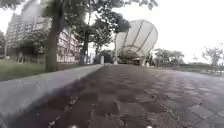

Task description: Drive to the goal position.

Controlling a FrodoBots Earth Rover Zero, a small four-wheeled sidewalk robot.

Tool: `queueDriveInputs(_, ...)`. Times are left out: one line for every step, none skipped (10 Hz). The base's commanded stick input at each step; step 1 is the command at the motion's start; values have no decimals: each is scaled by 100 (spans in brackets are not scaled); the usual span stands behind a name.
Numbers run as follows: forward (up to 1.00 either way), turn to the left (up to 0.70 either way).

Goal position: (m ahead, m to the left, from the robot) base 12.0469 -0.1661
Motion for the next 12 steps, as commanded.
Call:
queueDriveInputs(85,0)
queueDriveInputs(85,0)
queueDriveInputs(85,-3)
queueDriveInputs(85,-22)
queueDriveInputs(85,-34)
queueDriveInputs(85,-34)
queueDriveInputs(85,-34)
queueDriveInputs(85,-34)
queueDriveInputs(85,-34)
queueDriveInputs(85,-20)
queueDriveInputs(85,0)
queueDriveInputs(85,0)
